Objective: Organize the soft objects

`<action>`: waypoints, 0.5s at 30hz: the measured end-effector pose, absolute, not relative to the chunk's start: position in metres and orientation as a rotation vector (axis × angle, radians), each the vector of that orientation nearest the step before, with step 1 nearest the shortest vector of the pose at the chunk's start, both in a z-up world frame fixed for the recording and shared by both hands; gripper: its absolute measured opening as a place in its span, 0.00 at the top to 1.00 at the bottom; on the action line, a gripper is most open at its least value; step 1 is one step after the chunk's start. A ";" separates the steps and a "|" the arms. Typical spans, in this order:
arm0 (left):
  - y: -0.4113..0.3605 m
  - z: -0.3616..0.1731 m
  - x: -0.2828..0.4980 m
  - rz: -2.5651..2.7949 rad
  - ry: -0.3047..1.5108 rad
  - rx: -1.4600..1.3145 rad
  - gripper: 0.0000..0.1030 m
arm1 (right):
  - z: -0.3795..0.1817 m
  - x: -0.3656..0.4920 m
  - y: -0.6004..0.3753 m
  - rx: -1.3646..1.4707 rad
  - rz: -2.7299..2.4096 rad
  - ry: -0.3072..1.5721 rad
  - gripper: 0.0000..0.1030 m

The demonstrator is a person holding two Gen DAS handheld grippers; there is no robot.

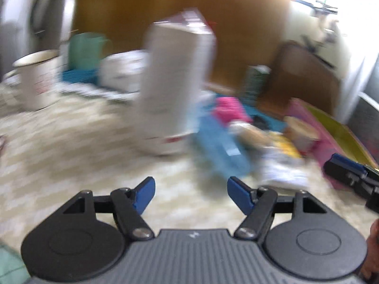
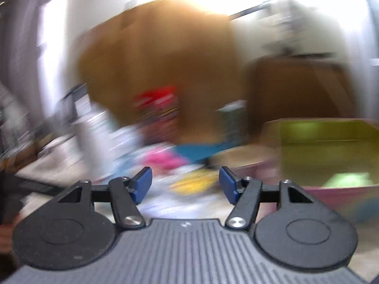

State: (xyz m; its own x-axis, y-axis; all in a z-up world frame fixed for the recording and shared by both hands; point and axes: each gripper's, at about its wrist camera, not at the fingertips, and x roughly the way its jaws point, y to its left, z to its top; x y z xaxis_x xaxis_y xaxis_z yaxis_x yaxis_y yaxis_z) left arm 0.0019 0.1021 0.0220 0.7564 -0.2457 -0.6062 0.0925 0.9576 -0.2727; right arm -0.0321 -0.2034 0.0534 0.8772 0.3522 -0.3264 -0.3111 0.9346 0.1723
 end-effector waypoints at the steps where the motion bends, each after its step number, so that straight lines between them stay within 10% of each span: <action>1: 0.111 0.019 0.001 -0.164 0.698 -0.244 0.33 | 0.051 -0.023 -0.185 0.099 0.397 0.394 0.37; 15: 0.132 0.009 -0.005 -0.092 0.695 -0.198 0.22 | 0.014 0.063 -0.102 0.198 0.459 0.734 0.44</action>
